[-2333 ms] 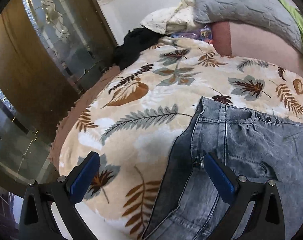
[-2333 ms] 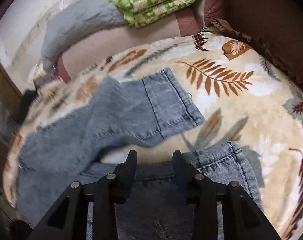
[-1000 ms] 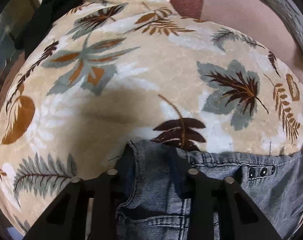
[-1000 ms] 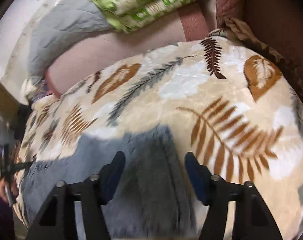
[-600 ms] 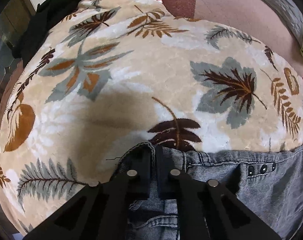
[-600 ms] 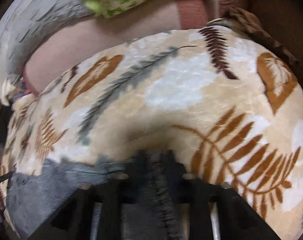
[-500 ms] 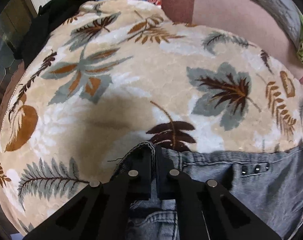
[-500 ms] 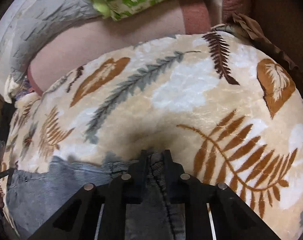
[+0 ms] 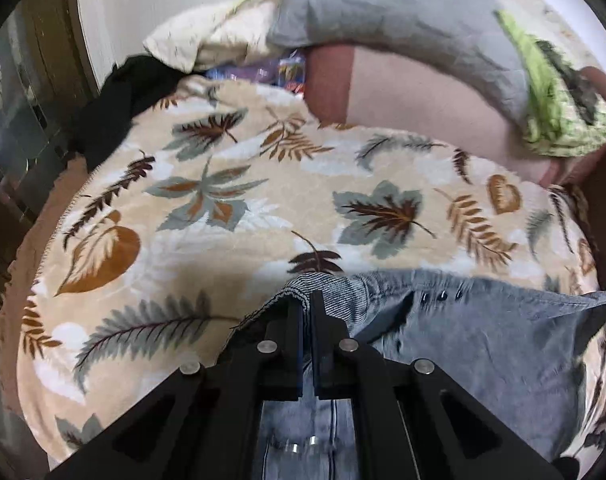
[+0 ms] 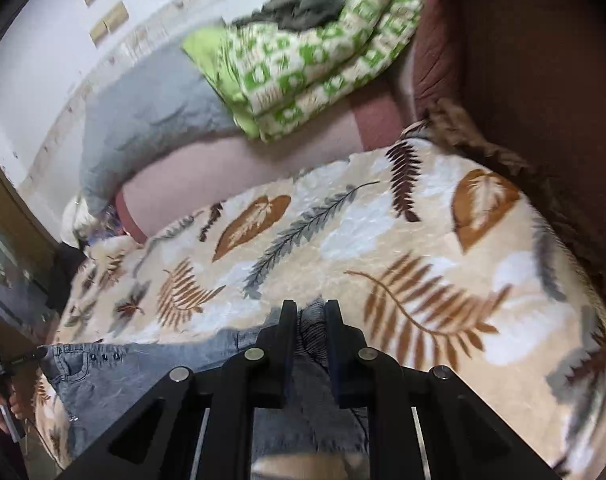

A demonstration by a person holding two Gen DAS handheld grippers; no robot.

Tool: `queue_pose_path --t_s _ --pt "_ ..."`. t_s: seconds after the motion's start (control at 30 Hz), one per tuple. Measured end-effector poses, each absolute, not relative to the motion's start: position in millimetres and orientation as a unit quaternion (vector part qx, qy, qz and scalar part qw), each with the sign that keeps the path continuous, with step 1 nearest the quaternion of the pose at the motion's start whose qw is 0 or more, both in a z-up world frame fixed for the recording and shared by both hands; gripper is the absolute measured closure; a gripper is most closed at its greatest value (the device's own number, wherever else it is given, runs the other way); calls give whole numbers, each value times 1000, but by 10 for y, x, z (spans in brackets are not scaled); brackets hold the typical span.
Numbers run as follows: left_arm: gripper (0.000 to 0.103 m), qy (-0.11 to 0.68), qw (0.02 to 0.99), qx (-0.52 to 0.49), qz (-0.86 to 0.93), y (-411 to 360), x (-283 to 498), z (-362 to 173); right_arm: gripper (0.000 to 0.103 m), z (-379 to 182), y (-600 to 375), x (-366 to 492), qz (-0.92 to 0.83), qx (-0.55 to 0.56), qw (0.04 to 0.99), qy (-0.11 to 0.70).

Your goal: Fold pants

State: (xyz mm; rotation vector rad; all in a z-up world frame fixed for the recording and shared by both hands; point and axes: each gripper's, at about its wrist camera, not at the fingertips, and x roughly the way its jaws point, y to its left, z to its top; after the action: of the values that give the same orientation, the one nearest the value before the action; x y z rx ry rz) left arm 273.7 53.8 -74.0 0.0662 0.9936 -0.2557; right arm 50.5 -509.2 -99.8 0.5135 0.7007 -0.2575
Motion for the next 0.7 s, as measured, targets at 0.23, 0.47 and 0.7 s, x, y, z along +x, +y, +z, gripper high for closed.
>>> queue_pose_path --t_s 0.23,0.47,0.7 --pt "100 451 882 53 -125 876 1864 -639 88 -998 -4913 -395 -124 245 900 339" --pt "100 472 872 61 -114 1234 1153 -877 88 -995 -4450 -974 -136 197 907 346" --pt "100 500 859 63 -94 1358 832 -1171 88 -988 -3977 -1340 -145 129 919 342"
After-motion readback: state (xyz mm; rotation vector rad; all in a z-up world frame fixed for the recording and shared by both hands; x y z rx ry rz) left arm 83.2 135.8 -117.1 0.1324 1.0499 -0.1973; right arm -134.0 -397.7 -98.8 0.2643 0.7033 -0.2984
